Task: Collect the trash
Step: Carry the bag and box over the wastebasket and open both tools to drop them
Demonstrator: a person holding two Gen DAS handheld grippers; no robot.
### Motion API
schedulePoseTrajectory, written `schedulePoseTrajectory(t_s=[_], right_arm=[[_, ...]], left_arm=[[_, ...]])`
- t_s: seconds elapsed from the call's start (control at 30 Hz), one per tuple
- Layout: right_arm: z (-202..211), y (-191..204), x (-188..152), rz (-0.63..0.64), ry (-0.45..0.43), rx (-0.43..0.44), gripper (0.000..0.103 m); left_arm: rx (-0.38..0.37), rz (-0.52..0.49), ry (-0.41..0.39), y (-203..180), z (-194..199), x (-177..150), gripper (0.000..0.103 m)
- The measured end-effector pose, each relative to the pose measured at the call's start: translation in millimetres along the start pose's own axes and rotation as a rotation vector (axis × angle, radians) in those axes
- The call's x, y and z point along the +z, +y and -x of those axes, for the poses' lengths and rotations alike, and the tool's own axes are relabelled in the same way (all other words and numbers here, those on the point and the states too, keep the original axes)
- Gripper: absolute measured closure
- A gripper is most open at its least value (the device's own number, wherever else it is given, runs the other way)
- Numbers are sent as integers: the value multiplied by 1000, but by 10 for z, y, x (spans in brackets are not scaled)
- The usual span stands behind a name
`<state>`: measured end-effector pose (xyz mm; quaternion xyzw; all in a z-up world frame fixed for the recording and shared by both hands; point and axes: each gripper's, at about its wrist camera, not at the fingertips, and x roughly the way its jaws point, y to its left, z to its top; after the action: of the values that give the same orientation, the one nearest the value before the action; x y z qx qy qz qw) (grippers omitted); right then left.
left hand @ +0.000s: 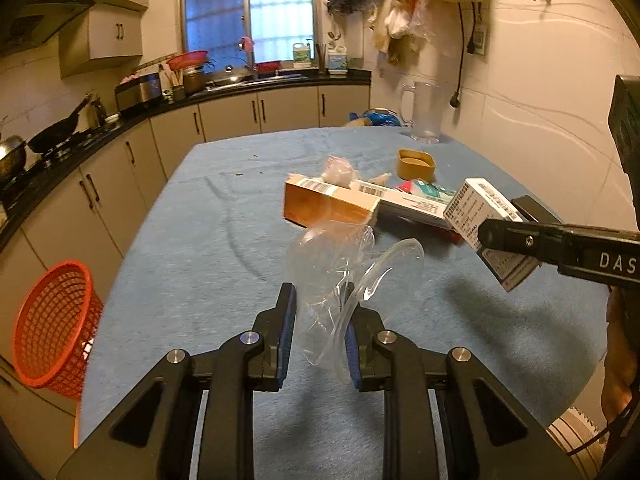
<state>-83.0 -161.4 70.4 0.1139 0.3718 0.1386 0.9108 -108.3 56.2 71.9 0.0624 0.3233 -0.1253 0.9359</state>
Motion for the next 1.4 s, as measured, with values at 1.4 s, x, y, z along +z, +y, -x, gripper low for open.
schedulePoseTrajectory(t_s=[1.4], right_arm=[[-347,660,132,116,95,61,64]], left_arm=[[143,101,-23,759,101,-56,81]])
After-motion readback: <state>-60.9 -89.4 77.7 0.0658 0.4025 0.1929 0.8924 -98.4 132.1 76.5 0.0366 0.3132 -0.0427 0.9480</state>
